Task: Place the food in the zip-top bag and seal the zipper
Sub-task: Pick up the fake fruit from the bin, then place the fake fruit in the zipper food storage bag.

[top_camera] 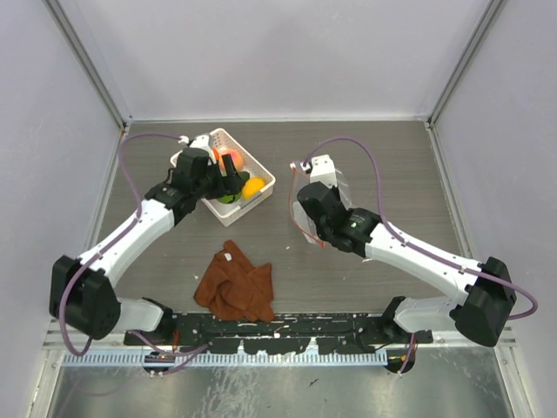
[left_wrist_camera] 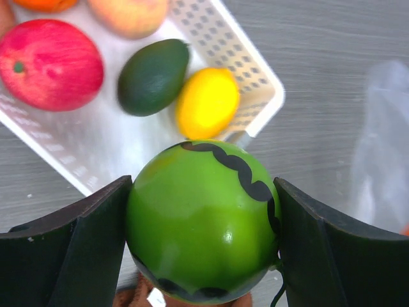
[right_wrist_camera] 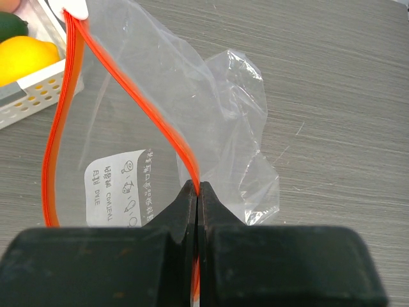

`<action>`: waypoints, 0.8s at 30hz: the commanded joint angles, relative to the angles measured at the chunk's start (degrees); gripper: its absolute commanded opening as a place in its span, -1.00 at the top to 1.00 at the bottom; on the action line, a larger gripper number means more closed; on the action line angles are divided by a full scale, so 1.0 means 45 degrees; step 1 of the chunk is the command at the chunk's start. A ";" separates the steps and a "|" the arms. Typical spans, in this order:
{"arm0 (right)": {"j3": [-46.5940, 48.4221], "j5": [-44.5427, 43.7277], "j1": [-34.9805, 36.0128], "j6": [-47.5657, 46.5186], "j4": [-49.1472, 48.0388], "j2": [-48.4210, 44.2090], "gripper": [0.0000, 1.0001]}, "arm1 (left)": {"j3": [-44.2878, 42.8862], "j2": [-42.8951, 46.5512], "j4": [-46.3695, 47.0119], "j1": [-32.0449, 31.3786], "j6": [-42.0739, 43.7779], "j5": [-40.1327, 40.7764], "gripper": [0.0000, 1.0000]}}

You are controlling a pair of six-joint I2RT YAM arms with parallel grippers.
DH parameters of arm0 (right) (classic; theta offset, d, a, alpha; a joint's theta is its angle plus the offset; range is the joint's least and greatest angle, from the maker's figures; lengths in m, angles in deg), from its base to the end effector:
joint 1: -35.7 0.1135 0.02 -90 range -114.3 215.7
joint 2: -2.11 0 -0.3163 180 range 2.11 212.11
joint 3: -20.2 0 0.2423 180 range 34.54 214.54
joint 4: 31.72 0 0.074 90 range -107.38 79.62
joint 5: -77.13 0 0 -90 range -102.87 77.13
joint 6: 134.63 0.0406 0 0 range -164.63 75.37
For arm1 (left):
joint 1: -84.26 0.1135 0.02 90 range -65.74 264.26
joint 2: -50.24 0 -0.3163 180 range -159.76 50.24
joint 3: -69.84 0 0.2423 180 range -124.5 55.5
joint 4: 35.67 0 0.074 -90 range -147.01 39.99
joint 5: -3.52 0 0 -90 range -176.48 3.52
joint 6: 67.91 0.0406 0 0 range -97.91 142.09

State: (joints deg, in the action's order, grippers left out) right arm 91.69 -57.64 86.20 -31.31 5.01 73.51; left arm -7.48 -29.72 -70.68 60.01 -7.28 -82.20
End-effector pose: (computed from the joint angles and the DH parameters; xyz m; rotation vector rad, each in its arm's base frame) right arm 0.1772 0.1700 0.3523 -0.2416 1.9976 -0.1655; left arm 0.2725 -0.1194 0.3439 -0.1424 2.2557 -0.4256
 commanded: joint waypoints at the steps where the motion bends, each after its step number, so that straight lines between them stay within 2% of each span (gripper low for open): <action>1: 0.0800 0.0320 -0.0031 0.0492 -0.0029 0.0098 0.99 | 0.1430 0.2273 0.3840 -0.0632 0.0023 -0.1228 0.09; 6: 0.1137 0.0635 -0.0031 0.0805 0.0342 0.0252 0.99 | 0.2713 0.3903 0.5911 -0.1597 0.0374 -0.1772 0.14; 12: 0.1309 0.1371 -0.0019 0.1165 0.0543 0.0287 0.99 | 0.4015 0.4936 0.8641 -0.2584 0.0568 -0.2317 0.18; 24: 0.1465 0.3603 -0.0031 0.1356 0.0310 -0.0133 0.99 | 0.5664 0.5121 1.3098 -0.4182 0.1344 -0.2824 0.24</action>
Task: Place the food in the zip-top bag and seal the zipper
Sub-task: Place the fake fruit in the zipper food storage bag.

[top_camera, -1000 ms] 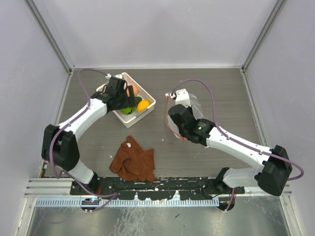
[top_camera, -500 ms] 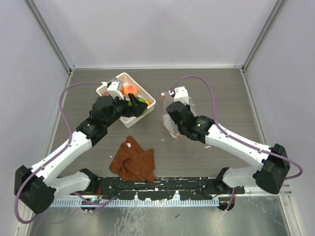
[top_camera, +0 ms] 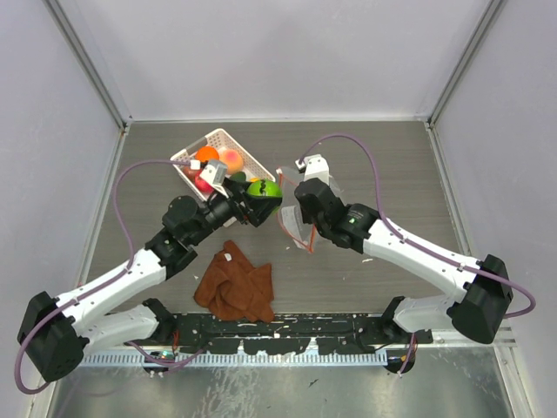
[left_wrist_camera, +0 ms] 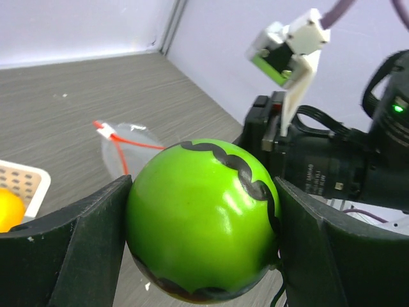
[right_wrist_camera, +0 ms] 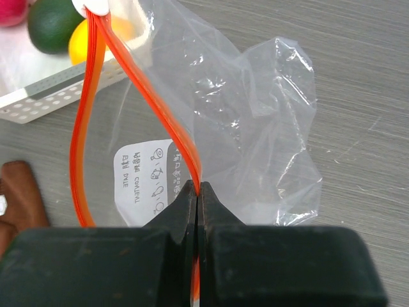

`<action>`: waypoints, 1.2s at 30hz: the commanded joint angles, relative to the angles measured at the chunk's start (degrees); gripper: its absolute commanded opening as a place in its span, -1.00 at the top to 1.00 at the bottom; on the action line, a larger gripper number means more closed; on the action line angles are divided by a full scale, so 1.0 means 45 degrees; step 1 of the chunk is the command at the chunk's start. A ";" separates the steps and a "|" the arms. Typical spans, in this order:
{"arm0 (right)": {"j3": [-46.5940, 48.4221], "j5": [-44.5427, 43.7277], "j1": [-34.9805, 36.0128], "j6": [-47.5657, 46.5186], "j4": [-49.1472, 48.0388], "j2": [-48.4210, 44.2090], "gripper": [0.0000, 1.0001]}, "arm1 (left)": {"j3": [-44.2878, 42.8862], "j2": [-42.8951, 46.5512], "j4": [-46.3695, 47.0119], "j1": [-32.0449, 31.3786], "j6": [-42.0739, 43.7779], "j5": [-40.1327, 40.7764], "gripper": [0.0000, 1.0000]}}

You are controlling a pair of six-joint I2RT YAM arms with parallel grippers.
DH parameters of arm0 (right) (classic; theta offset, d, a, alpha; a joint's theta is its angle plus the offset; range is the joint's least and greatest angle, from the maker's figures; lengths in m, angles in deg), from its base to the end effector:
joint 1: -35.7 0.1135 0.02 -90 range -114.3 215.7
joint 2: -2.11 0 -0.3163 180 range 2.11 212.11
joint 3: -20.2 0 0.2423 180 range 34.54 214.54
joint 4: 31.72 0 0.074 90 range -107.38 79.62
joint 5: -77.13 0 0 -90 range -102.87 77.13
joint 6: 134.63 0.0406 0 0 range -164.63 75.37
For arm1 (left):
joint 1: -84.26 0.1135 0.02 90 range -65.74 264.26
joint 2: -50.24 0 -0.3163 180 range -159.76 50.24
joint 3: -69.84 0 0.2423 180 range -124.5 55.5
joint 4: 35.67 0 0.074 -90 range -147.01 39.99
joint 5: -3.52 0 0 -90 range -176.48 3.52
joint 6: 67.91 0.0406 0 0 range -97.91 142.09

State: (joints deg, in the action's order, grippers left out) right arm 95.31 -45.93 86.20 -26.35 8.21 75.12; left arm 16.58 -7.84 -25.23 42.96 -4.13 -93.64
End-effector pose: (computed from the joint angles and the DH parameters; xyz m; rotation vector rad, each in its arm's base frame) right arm 0.1793 0.1827 0.3586 -0.2881 2.0916 0.0660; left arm 0.1529 -0.1410 0.3728 0.3113 1.5317 -1.0371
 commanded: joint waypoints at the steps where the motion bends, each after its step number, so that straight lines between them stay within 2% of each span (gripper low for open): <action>1: 0.0665 0.1228 -0.0031 0.0253 -0.0427 -0.0545 0.99 | 0.0443 0.0245 0.3339 -0.0478 0.0767 -0.0253 0.26; 8: 0.0753 0.2853 -0.0028 0.0309 -0.0581 -0.1133 0.99 | 0.1193 -0.0278 0.5038 -0.0855 0.1027 -0.0339 0.31; 18: 0.0730 0.4338 -0.0021 0.0468 -0.0934 -0.1772 0.99 | 0.1882 -0.0844 0.5883 -0.1285 0.1731 0.0222 0.32; 27: 0.0527 0.4949 -0.0031 0.0541 -0.1189 -0.2116 0.99 | 0.1885 -0.1165 0.4830 -0.1756 0.2438 0.0737 0.23; 36: 0.0373 0.5179 -0.0031 0.0585 -0.1413 -0.2524 0.99 | 0.1167 -0.1244 0.2216 -0.1947 0.3092 0.1535 0.07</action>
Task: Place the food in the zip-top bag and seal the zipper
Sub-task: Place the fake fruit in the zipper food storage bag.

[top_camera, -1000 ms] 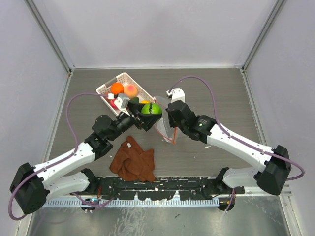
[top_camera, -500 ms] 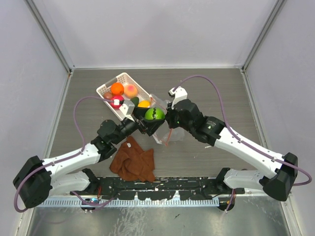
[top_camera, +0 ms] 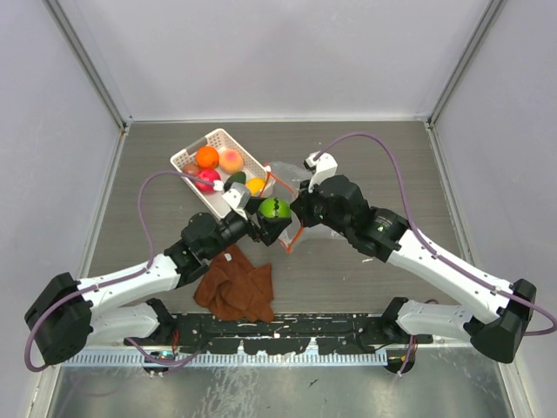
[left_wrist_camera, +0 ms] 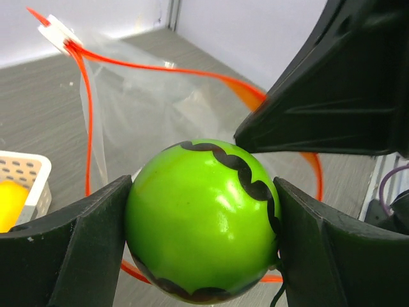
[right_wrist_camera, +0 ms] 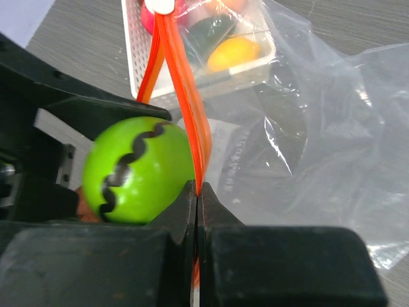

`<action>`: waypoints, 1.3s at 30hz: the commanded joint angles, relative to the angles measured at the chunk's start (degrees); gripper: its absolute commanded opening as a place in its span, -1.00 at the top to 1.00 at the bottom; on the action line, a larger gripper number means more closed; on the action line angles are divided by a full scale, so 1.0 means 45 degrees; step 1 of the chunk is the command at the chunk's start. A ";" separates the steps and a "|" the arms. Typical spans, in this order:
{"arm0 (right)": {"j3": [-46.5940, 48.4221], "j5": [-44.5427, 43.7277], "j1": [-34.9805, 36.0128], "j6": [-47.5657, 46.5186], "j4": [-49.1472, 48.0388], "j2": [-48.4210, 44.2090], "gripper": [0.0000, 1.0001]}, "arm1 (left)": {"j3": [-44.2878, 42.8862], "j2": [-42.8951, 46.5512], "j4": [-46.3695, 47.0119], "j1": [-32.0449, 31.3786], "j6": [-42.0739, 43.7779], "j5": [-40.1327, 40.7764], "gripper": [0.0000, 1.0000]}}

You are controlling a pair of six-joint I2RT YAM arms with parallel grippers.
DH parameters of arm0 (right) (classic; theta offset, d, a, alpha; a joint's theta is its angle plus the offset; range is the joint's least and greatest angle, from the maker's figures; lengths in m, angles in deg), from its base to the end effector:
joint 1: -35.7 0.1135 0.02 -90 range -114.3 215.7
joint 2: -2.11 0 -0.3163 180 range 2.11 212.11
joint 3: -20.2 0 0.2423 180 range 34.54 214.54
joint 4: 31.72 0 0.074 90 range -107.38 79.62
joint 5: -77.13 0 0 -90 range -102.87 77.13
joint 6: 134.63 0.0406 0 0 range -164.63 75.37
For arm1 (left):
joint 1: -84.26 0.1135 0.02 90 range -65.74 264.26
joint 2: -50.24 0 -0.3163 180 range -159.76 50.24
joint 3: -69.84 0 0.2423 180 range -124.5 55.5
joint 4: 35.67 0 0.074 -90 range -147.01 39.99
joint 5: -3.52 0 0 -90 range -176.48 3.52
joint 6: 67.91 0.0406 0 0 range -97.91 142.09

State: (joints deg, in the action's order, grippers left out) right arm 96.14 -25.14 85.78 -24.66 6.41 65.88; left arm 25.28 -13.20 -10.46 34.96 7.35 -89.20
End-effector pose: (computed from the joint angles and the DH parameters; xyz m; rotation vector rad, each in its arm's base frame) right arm 0.1473 0.1626 0.3986 -0.4001 2.0187 0.5562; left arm 0.1431 -0.1693 0.3306 0.4936 1.4501 -0.9378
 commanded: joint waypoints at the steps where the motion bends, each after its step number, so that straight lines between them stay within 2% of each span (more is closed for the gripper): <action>1: 0.0164 0.0594 0.0061 0.0211 -0.1054 -0.0473 0.99 | -0.0951 -0.0086 -0.1415 -0.0221 0.0549 0.0522 0.02; 19: -0.0170 0.0167 0.0061 0.0386 -0.1227 -0.0170 0.99 | -0.2537 0.0377 -0.4189 -0.0511 0.0095 0.0882 -0.99; 27: -0.0341 -0.0663 0.0047 0.0443 -0.1195 -0.0217 0.99 | -0.3298 0.1018 -0.5874 -0.0524 -0.0455 0.1533 -0.96; 31: -0.0455 -0.1238 0.0054 0.0520 -0.1129 -0.0311 0.99 | -0.3735 0.1509 -0.7233 -0.0520 -0.0787 0.2473 -0.96; 39: -0.0732 -0.2487 0.0042 0.0602 -0.1015 -0.0546 0.99 | -0.5604 0.1201 -1.1248 -0.0515 -0.1524 0.3332 -0.96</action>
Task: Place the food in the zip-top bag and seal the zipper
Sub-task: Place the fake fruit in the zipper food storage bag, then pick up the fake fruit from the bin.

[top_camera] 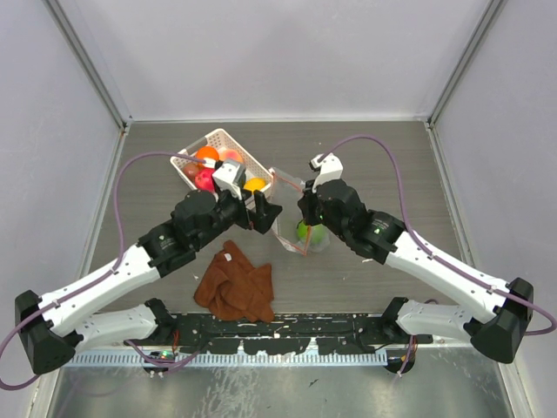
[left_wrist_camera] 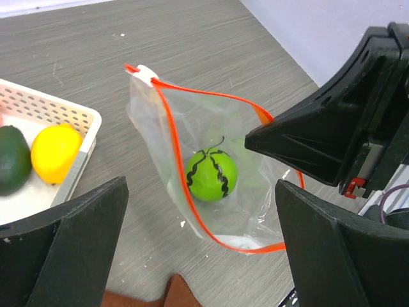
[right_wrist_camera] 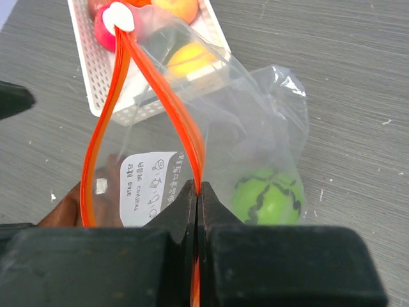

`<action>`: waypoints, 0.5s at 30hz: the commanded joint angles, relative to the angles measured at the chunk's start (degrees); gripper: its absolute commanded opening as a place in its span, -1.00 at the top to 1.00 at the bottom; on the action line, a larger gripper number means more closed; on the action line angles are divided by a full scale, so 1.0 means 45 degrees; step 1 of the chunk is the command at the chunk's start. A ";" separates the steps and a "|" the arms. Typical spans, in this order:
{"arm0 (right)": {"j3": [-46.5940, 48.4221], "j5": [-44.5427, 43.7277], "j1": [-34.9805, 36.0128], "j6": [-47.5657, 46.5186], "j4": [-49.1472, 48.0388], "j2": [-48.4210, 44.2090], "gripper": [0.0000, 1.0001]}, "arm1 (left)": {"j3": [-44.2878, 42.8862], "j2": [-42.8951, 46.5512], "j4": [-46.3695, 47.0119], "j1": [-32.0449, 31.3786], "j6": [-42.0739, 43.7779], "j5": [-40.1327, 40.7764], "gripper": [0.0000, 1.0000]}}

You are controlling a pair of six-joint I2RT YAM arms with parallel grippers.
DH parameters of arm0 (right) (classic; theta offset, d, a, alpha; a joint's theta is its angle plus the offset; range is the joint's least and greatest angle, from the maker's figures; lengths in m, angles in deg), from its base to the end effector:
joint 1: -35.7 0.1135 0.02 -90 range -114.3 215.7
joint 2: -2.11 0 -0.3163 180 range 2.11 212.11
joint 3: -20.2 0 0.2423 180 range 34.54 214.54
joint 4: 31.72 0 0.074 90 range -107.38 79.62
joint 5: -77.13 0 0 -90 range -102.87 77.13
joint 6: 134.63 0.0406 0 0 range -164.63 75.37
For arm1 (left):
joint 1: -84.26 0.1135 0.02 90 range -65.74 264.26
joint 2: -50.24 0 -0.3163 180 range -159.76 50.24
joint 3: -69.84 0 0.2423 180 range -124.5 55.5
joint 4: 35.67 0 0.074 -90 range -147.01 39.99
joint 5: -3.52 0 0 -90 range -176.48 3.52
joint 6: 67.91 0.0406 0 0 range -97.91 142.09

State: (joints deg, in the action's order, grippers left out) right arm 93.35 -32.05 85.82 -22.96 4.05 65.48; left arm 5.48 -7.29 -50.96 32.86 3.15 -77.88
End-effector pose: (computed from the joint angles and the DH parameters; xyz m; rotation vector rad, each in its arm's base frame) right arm 0.1500 0.1587 0.3882 -0.2891 2.0072 0.4630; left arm 0.1318 -0.1554 0.3924 0.3859 1.7377 -0.7731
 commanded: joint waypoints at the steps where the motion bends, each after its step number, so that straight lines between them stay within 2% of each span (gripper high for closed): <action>1: -0.0164 -0.1119 0.0032 0.0209 -0.0459 -0.0537 0.99 | -0.1367 -0.0176 -0.2635 -0.0044 -0.0693 0.1057 -0.96; 9: -0.0256 -0.3660 0.0032 0.0158 0.0575 -0.0860 0.99 | -0.3090 -0.0840 -0.5290 0.0793 -0.1062 0.1909 -0.97; 15: -0.0041 -0.4441 0.0032 -0.0324 0.0822 -0.1071 0.99 | -0.3757 -0.1766 -0.5996 0.2663 -0.1221 0.0809 -0.97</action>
State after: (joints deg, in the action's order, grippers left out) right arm 91.53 -46.45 85.82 -23.11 7.77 62.47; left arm -8.16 -13.17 -74.72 40.62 -1.38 -71.82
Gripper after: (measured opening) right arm 0.039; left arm 0.983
